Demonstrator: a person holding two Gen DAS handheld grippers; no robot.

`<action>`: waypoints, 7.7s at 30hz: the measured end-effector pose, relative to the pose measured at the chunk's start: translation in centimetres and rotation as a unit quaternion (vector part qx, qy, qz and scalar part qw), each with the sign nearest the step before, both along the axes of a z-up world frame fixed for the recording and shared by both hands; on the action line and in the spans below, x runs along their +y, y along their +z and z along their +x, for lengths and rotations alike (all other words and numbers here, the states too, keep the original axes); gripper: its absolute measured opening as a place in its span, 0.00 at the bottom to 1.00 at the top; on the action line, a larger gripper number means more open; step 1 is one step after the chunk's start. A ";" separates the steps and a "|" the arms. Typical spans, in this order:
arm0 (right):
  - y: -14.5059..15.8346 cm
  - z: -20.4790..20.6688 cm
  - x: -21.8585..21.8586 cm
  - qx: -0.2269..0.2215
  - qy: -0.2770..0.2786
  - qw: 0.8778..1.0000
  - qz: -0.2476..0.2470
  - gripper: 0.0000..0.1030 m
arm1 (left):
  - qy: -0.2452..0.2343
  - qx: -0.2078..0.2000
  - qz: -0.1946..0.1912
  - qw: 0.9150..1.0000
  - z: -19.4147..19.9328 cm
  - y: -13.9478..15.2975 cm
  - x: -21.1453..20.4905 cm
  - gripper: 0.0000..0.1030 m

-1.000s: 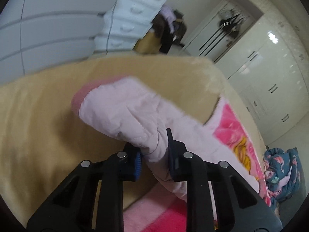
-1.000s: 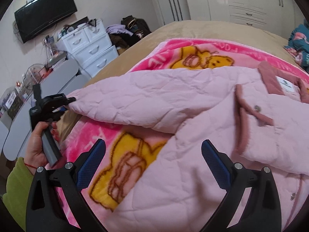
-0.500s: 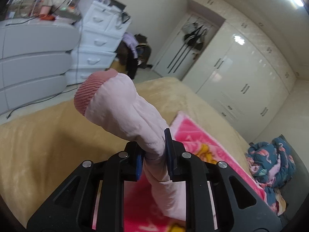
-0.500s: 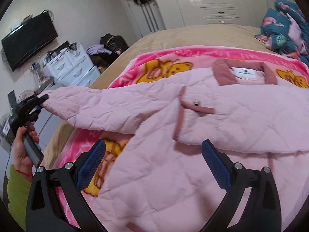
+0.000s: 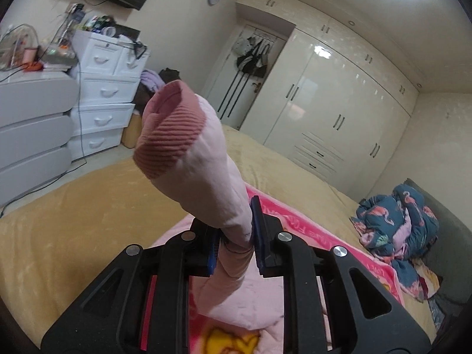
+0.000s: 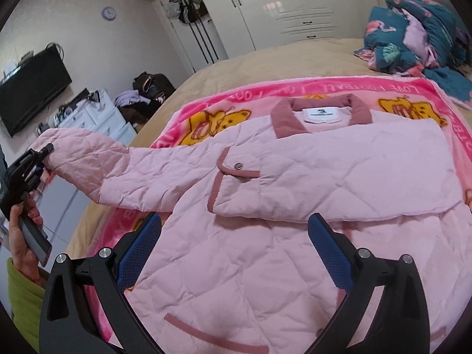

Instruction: Fold large clothes

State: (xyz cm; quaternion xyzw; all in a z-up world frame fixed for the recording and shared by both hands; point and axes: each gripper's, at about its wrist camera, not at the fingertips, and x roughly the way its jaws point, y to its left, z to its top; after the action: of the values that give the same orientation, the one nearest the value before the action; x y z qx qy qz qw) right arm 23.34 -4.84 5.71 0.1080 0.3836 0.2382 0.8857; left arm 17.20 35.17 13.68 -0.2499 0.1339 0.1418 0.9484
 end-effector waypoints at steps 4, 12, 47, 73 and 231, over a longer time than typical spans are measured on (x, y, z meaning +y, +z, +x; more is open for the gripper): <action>0.5 -0.3 -1.6 -0.006 -0.013 1.000 -0.001 0.96 | -0.011 0.002 0.024 1.000 0.7 1.6 -2.2 0.11; 1.1 -1.2 -4.0 -0.015 -0.030 0.999 -0.005 0.96 | -0.033 0.006 0.047 0.998 2.1 3.5 -5.9 0.10; -0.9 -2.8 -16.3 0.006 -0.109 0.989 0.094 0.96 | -0.178 0.013 0.111 0.978 8.7 5.7 -24.6 0.05; -3.2 -3.0 -23.4 0.026 -0.182 0.976 0.116 0.96 | -0.325 0.079 0.131 0.933 12.3 -4.0 -38.7 0.04; -9.9 14.2 -7.4 0.065 0.009 0.984 -0.165 0.87 | -0.269 0.317 0.076 0.906 18.0 -18.5 -22.1 0.92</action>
State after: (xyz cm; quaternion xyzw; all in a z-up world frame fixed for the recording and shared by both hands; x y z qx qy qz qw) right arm 37.53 -12.20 -4.17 -0.0281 0.4754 0.1724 0.8622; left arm 35.16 13.03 -4.83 -0.0734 0.4785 -0.0374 0.8742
